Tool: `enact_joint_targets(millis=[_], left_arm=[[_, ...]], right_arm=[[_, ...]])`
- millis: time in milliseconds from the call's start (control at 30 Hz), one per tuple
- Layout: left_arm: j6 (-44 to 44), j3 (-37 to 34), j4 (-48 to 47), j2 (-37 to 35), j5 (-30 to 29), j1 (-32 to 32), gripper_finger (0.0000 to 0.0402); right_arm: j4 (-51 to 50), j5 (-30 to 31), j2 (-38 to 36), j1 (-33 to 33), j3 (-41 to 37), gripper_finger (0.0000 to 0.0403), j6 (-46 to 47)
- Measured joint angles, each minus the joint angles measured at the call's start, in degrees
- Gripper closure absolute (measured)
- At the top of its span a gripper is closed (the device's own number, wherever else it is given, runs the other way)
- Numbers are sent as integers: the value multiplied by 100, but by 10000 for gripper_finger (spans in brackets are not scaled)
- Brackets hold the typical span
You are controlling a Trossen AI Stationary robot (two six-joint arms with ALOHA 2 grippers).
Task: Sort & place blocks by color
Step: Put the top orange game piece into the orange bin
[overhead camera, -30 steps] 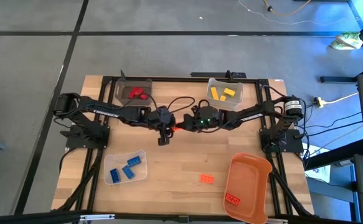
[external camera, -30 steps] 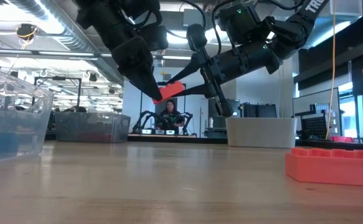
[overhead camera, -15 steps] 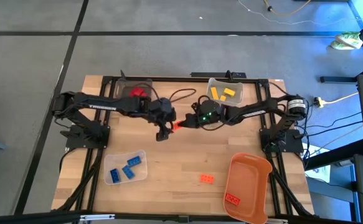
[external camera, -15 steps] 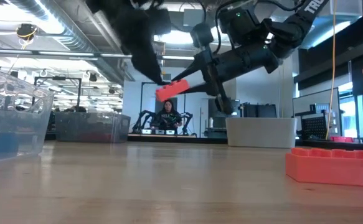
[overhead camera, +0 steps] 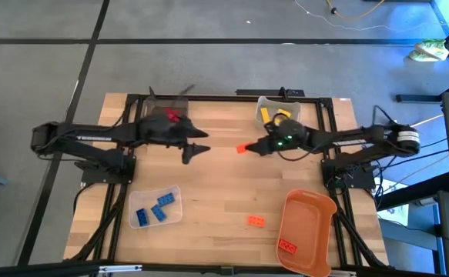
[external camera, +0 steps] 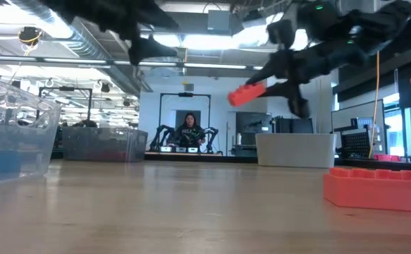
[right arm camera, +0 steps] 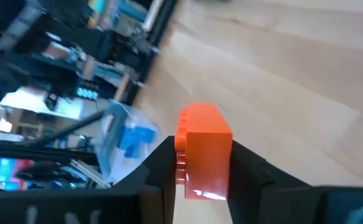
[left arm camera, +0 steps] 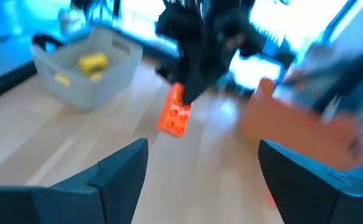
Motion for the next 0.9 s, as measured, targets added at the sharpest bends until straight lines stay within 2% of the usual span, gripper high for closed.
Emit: enact_joint_targets(millis=[200,300,433,633,900], left_arm=[[-1020,-1058,1681,-848,-267,7,107],[-1238,-1238,1883,-1068,-313,7,107],[-1272,-1270,1935,-1267,-292,4,107],[-1270,-1266,2192,-1261,-114,-56,107],[-1056,-1266,2188,-1259,116,-55,107]], right_arm=[[1238,401,-698,90,-657,306,146],[1603,406,-766,133,-645,306,78],[1611,396,-767,227,-395,306,-304],[1543,324,-765,328,-10,306,-900],[1477,86,-765,326,215,306,-1102]])
